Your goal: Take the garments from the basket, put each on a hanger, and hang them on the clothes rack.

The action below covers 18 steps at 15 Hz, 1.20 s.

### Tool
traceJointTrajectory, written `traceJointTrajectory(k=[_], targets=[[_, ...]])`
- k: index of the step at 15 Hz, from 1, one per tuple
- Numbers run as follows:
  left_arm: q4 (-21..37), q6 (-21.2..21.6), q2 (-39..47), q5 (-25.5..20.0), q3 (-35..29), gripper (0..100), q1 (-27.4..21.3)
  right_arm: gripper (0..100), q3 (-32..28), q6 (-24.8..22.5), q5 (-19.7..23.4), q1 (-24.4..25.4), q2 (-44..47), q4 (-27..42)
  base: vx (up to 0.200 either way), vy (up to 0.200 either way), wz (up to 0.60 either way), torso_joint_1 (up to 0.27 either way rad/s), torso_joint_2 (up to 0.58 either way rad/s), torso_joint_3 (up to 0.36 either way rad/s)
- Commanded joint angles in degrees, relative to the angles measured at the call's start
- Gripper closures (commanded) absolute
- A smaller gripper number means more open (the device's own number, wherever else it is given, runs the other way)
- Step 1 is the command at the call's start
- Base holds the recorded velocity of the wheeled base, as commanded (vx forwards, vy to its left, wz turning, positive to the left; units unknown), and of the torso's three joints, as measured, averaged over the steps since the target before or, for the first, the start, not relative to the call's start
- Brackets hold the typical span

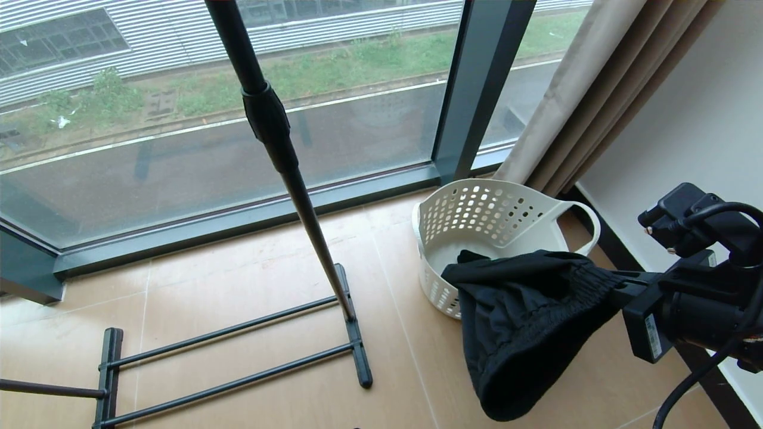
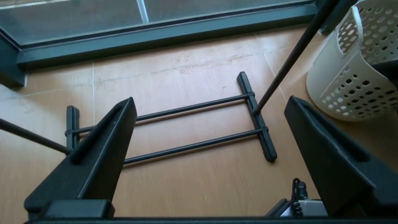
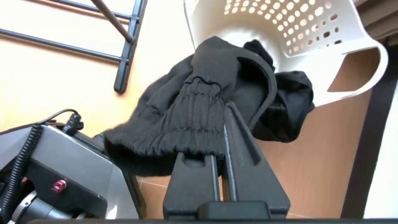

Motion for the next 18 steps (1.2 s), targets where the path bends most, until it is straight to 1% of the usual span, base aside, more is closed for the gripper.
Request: traceJointTrajectory(k=[1,6,18], targets=[[0.0,0.0,0.1,0.0,0.0,0,0.0,100,0.1,-0.1,0.0,-0.1,0.0,-0.3,0.000,0.000,0.00,0.066,-0.15,0.080],[-0.1,0.0,0.1,0.0,0.0,0,0.0,100,0.5,-0.2,-0.1,-0.1,0.9,-1.6,0.000,0.000,0.00,0.154,-0.40,-0.024],[-0.1,0.0,0.1,0.0,0.0,0,0.0,100,1.0,-0.2,-0.1,0.1,0.0,-1.6,0.000,0.000,0.00,0.225,-0.50,-0.081]])
